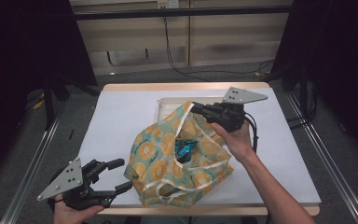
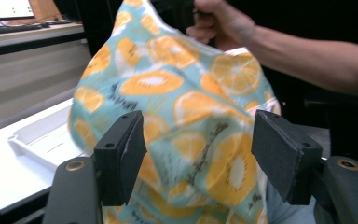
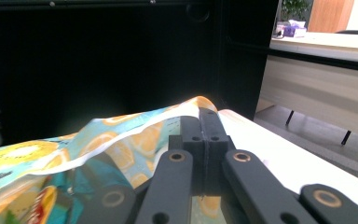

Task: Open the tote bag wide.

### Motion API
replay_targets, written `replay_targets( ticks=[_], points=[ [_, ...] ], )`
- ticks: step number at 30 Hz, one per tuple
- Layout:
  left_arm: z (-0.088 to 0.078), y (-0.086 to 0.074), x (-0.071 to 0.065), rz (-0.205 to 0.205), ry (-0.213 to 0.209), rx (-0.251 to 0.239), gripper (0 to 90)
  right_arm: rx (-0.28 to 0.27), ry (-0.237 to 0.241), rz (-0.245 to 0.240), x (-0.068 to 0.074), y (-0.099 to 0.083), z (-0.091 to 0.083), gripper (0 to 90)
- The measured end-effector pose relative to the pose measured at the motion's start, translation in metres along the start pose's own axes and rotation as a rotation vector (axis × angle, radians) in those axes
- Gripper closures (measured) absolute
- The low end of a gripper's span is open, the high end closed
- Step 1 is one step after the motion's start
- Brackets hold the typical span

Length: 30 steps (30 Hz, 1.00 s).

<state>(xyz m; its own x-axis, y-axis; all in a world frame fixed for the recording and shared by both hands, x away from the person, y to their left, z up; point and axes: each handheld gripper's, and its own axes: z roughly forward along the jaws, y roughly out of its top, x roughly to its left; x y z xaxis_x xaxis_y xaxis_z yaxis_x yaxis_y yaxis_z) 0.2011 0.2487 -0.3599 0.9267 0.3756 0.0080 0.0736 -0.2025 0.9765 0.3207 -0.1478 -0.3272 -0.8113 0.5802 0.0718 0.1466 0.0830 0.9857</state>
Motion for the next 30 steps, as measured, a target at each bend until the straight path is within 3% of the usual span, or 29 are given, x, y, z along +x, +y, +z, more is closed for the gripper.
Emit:
replay_targets(
  ticks=[2, 7, 11, 14, 15, 17, 18, 19, 20, 23, 25, 30],
  points=[
    [0.002, 0.002, 0.001, 0.006, -0.010, -0.004, 38.8, 0.001, -0.002, 0.004, -0.002, -0.003, 0.007, 90.0],
    [0.017, 0.014, 0.000, 0.032, -0.044, -0.007, 38.4, 0.007, -0.004, 0.025, -0.008, -0.008, 0.019, 90.0],
    [0.036, 0.009, 0.005, 0.024, -0.036, 0.041, 34.5, 0.014, -0.003, 0.036, -0.012, -0.010, 0.025, 90.0],
    [0.045, 0.005, 0.011, 0.013, -0.027, 0.078, 44.1, 0.011, -0.003, 0.037, -0.013, -0.010, 0.026, 90.0],
    [0.049, 0.003, 0.015, 0.028, -0.009, 0.112, 49.5, 0.018, -0.002, 0.036, -0.012, -0.010, 0.027, 90.0],
    [0.050, 0.002, 0.017, 0.032, -0.014, 0.122, 54.5, 0.023, -0.002, 0.037, -0.012, -0.010, 0.027, 90.0],
    [0.051, 0.000, 0.019, 0.033, -0.012, 0.132, 64.9, 0.022, 0.000, 0.038, -0.012, -0.010, 0.028, 90.0],
    [0.053, -0.001, 0.019, 0.035, -0.015, 0.143, 64.9, 0.022, 0.000, 0.038, -0.012, -0.010, 0.028, 90.0],
    [0.055, -0.003, 0.018, 0.065, -0.020, 0.172, 76.8, 0.029, -0.002, 0.031, -0.012, -0.010, 0.029, 90.0],
    [0.056, -0.005, 0.019, 0.059, -0.046, 0.175, 89.8, 0.030, 0.000, 0.032, -0.013, -0.010, 0.029, 90.0],
    [0.054, -0.003, 0.021, 0.032, -0.060, 0.143, 90.0, 0.028, -0.002, 0.033, -0.014, -0.010, 0.030, 90.0],
    [0.045, 0.008, 0.034, 0.002, -0.038, 0.097, 90.0, 0.031, -0.006, 0.029, -0.016, -0.007, 0.031, 90.0]
  ],
)
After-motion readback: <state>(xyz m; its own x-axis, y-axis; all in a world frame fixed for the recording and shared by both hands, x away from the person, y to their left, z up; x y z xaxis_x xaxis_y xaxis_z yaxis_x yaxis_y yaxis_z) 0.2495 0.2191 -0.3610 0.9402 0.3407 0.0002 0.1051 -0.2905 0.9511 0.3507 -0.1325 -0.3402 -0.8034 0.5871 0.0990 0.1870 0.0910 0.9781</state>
